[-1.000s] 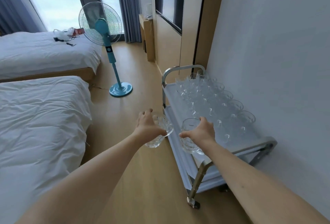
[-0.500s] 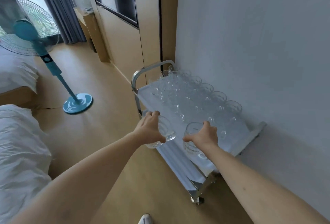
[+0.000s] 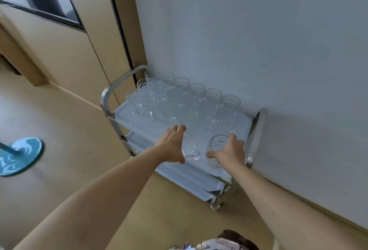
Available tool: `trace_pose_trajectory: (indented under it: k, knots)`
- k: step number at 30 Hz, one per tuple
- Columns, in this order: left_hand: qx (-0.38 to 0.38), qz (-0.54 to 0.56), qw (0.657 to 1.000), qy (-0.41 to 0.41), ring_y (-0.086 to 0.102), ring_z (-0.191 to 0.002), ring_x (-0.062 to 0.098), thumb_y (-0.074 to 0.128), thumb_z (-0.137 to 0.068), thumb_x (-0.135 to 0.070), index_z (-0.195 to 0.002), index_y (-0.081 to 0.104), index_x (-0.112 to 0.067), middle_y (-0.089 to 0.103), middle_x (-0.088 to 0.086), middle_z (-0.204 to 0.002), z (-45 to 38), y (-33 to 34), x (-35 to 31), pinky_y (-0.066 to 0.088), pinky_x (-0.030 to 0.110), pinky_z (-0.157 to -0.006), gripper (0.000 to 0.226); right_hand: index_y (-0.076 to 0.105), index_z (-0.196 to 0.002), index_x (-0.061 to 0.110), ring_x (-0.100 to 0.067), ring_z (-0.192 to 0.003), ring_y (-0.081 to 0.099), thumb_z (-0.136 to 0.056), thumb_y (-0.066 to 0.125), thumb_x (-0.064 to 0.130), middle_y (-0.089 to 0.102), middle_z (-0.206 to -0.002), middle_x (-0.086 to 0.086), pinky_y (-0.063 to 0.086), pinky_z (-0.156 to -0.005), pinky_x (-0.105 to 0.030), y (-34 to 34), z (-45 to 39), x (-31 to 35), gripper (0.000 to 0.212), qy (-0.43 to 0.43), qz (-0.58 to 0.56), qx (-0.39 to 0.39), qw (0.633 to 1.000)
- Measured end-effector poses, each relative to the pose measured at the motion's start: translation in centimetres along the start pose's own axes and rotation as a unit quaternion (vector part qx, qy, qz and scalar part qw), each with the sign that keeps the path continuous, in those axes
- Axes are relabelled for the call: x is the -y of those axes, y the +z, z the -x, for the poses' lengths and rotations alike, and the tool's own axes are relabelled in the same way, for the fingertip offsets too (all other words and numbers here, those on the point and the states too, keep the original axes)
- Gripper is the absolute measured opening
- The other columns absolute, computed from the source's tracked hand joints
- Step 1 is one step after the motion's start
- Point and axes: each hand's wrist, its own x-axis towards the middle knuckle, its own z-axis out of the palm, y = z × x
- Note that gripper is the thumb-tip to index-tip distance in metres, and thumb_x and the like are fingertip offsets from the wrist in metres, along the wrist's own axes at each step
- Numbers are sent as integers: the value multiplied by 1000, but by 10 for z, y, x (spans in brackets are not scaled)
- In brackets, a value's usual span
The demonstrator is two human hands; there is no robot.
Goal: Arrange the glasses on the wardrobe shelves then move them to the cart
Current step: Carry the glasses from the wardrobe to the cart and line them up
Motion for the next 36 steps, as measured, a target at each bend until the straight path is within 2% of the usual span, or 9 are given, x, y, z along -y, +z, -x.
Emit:
trace_pose_trajectory:
  k: [3, 8, 12, 16, 18, 23, 28, 32, 36]
  knots:
    - [26, -5, 999, 34, 36, -136, 28, 94, -59, -26, -154, 22, -17, 34, 7, -148, -16, 6, -1, 41, 33, -108, 119, 35, -142, 10, -36, -114, 54, -59, 98, 40, 35, -137, -16, 43, -78, -33, 3, -2, -6, 108, 19, -3, -22, 1000]
    - [70, -32, 994, 83, 38, -132, 26, 95, -60, -23, -150, 27, -18, 35, 4, -143, -48, 13, -7, 44, 33, -104, 113, 37, -143, 12, -38, -119, 53, -56, 98, 44, 37, -138, -15, 49, -89, -41, 7, -19, -11, 111, 49, 9, -49, 998]
    - [75, -89, 985, 124, 38, -130, 25, 94, -61, -20, -151, 28, -17, 38, 3, -145, -72, 15, -8, 45, 32, -101, 112, 39, -136, 11, -37, -113, 55, -56, 98, 44, 39, -134, -15, 50, -82, -39, 14, -41, -12, 104, 55, 18, -60, 997]
    - [73, -157, 971, 167, 38, -131, 25, 92, -62, -24, -151, 31, -16, 42, 3, -143, -99, 14, -10, 38, 32, -108, 108, 39, -137, 11, -34, -111, 54, -58, 97, 40, 39, -132, -14, 42, -75, -33, 24, -62, -14, 102, 65, 1, -62, 996]
    - [67, -192, 960, 191, 40, -129, 24, 91, -62, -24, -148, 34, -14, 42, 3, -142, -115, 16, -11, 35, 32, -112, 104, 37, -142, 10, -33, -112, 52, -58, 96, 36, 38, -134, -14, 43, -75, -33, 26, -74, -15, 105, 68, -11, -52, 996]
    - [81, -230, 944, 220, 41, -126, 24, 90, -62, -26, -143, 40, -12, 41, 5, -139, -145, 20, -15, 34, 31, -113, 96, 29, -152, 12, -33, -123, 47, -62, 95, 33, 33, -142, -15, 50, -92, -35, 34, -92, -19, 113, 67, -5, -43, 997]
    - [94, -254, 930, 247, 41, -127, 24, 86, -63, -18, -145, 39, -12, 40, 5, -142, -164, 25, -20, 30, 29, -114, 94, 30, -151, 16, -30, -126, 45, -61, 96, 36, 33, -144, -12, 47, -95, -35, 41, -105, -29, 114, 78, -26, -47, 996]
    - [87, -274, 917, 275, 40, -130, 25, 74, -70, -7, -147, 37, -13, 39, 6, -145, -176, 29, -22, 26, 31, -119, 85, 30, -151, 17, -30, -129, 44, -58, 97, 41, 32, -145, -10, 44, -102, -37, 45, -111, -35, 118, 73, -34, -56, 995]
    - [80, -292, 905, 300, 39, -131, 25, 68, -72, -7, -148, 37, -13, 40, 5, -145, -184, 31, -24, 21, 32, -120, 82, 29, -152, 18, -28, -131, 44, -56, 96, 47, 31, -146, -8, 43, -104, -37, 49, -113, -38, 120, 67, -32, -66, 995]
